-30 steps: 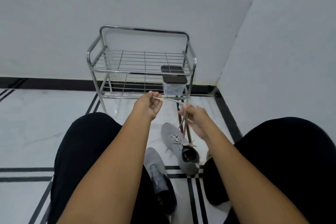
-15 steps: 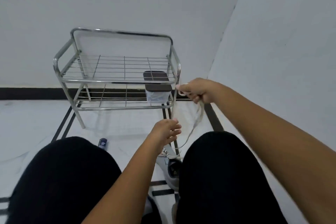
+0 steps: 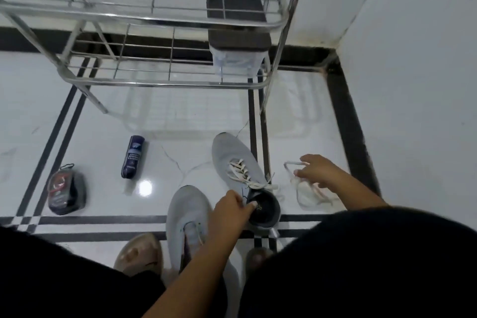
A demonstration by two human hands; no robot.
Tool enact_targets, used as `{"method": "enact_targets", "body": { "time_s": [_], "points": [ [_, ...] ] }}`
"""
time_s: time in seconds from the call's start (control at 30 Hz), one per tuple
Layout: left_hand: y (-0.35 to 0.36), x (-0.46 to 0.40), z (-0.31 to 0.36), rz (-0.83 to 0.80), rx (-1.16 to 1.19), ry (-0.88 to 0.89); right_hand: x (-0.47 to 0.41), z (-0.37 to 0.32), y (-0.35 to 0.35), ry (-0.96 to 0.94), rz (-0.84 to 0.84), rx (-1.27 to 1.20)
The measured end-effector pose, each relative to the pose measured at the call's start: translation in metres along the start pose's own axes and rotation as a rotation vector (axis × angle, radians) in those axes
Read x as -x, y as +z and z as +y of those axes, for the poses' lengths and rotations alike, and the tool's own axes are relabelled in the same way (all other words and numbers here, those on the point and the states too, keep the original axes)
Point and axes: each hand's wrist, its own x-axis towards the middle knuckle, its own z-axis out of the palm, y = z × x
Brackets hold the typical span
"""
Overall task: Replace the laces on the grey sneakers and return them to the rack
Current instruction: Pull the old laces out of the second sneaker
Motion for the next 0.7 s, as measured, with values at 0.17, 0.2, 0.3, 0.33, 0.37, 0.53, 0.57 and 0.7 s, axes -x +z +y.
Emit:
{"method": "enact_targets", "body": {
  "time_s": [0.17,0.2,0.3,0.33,0.37,0.53,0.57,0.7],
  "points": [
    [0.023,-0.022,-0.010,0.152,-0.123,0.093,-0.015,0.007,0.020,-0.172,0.109,0.026],
    [0.026,-0.026,-0.012,0.162,-0.133,0.104,-0.014,0.006,0.026,-0.251,0.043,-0.111],
    [0.027,-0.031,-0.020,0.175,-0.118,0.156,-0.003,-0.005,0.048,-0.467,-0.207,-0.250],
    [0.028,-0.032,-0.021,0.173,-0.112,0.165,-0.005,-0.006,0.058,-0.511,-0.187,-0.186],
    [0.028,-0.032,-0.022,0.172,-0.109,0.173,-0.007,-0.008,0.066,-0.553,-0.097,-0.102],
    [0.023,-0.031,-0.029,0.143,-0.131,0.166,-0.009,-0.012,0.074,-0.742,0.254,-0.045],
    [0.021,-0.031,-0.030,0.142,-0.138,0.166,-0.007,-0.015,0.068,-0.752,0.305,-0.140],
    [0.010,-0.026,-0.039,0.141,-0.244,0.143,0.000,-0.019,0.008,-0.556,0.664,-0.701]
  ]
}}
